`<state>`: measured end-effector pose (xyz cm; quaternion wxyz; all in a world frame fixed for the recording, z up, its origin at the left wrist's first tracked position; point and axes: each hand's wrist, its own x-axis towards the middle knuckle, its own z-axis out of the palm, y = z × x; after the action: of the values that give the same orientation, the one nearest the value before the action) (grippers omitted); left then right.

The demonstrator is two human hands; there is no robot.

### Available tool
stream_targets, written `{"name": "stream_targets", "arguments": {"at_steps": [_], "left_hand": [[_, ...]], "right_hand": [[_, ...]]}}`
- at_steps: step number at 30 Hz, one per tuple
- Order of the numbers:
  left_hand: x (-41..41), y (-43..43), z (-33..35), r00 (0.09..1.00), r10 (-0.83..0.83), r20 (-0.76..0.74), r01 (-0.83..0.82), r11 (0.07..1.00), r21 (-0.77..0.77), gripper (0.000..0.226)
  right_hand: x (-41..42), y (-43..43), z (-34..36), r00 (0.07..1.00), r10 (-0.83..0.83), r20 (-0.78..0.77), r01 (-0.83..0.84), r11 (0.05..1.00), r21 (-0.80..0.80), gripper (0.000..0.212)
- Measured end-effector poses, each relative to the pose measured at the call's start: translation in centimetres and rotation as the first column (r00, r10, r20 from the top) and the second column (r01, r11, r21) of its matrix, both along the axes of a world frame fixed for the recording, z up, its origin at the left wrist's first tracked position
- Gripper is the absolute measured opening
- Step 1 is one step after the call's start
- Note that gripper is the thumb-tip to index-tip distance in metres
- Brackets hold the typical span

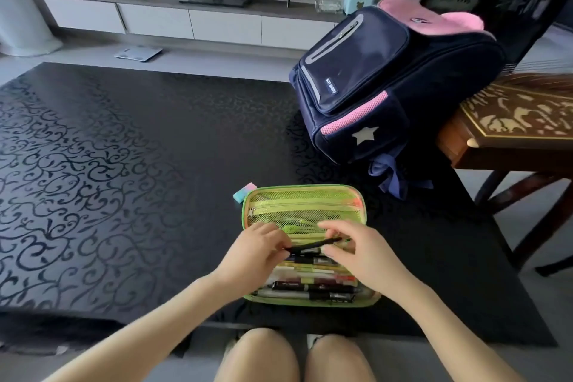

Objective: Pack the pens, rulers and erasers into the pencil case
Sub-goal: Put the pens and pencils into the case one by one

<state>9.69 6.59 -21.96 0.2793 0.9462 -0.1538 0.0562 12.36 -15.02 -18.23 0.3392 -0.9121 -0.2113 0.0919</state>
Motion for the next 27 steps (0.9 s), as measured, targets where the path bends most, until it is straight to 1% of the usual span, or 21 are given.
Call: {"name": "stream_targets", "arguments": {"at_steps": [2,3,5,6,7,8,9,10,13,14,15,18,20,21,23,25,27], "left_hand": [[-0.3,-0.7,-0.2,0.999,-0.035,-0.021,0.034,0.999,-0.016,0.017],[-0.4,-0.8,-0.4,0.999,-0.032,-0.004,0.032,0.999,-0.013,0.022],[-0.6,-0.3,-0.7,0.996,0.061,0.065,-0.059,0.998,-0.021,0.032],[-0.9,0.1,-0.6,0.989,0.139,0.057,-0.136,0.989,-0.049,0.033],[-1.3,0.6,-0.6,0.978,0.21,0.015,-0.208,0.974,-0.088,0.032],[-1.6,0.9,-0.6,0.968,0.248,-0.042,-0.252,0.958,-0.139,0.034],[-1.9,1.1,-0.8,0.963,0.249,-0.104,-0.264,0.949,-0.172,0.036],[-2.2,1.1,-0.8,0.965,0.217,-0.145,-0.241,0.954,-0.179,0.039],[-2.5,0.4,-1.0,0.983,0.092,-0.157,-0.111,0.987,-0.118,0.045],[-2.5,0.1,-0.9,0.984,0.075,-0.164,-0.089,0.993,-0.082,0.045],[-2.3,0.0,-0.6,0.988,0.077,-0.133,-0.084,0.995,-0.047,0.044],[-1.7,0.1,0.0,0.996,0.039,0.084,-0.046,0.996,0.072,0.046],[-1.0,0.5,-0.1,0.991,0.024,0.13,-0.037,0.995,0.096,0.041],[-0.6,0.6,-0.1,0.991,0.032,0.131,-0.045,0.994,0.099,0.039],[0.3,0.6,-0.2,0.992,0.056,0.11,-0.069,0.99,0.12,0.037],[1.1,0.5,-0.3,0.998,0.057,0.042,-0.062,0.989,0.135,0.032],[1.7,0.6,-0.3,0.997,0.062,-0.043,-0.055,0.988,0.144,0.028]], "right_hand": [[-0.5,-0.1,-0.4,0.997,0.03,0.066,-0.022,0.993,-0.113,0.028],[-0.7,-0.1,-0.6,0.996,0.03,0.082,-0.019,0.99,-0.137,0.023],[-1.0,-0.2,-1.1,0.996,0.016,0.085,-0.005,0.992,-0.129,0.018],[-1.2,-0.2,-1.3,0.997,0.007,0.083,0.002,0.994,-0.107,0.017],[-1.4,-0.2,-1.4,0.996,0.002,0.084,0.005,0.997,-0.082,0.017],[-1.6,-0.2,-1.4,0.996,0.0,0.089,0.006,0.998,-0.065,0.016],[-1.8,-0.1,-1.5,0.995,0.002,0.099,0.003,0.998,-0.056,0.015],[-2.0,0.0,-1.5,0.994,0.006,0.112,0.0,0.998,-0.057,0.015],[-2.5,0.3,-1.5,0.989,0.035,0.144,-0.025,0.997,-0.071,0.015],[-2.6,0.2,-1.5,0.987,0.038,0.153,-0.027,0.997,-0.075,0.016],[-2.6,0.1,-1.5,0.986,0.03,0.164,-0.018,0.997,-0.074,0.018],[-2.1,-0.7,-1.7,0.973,-0.048,0.227,0.064,0.996,-0.064,0.024],[-1.1,-0.8,-2.0,0.959,-0.075,0.274,0.103,0.991,-0.088,0.029],[-0.5,-0.6,-2.1,0.958,-0.075,0.278,0.109,0.988,-0.107,0.031],[0.8,0.2,-2.2,0.972,-0.052,0.23,0.096,0.978,-0.185,0.035],[2.0,1.2,-2.1,0.988,-0.011,0.152,0.058,0.95,-0.308,0.034],[3.0,1.8,-1.8,0.998,-0.001,0.063,0.024,0.933,-0.359,0.028]]}}
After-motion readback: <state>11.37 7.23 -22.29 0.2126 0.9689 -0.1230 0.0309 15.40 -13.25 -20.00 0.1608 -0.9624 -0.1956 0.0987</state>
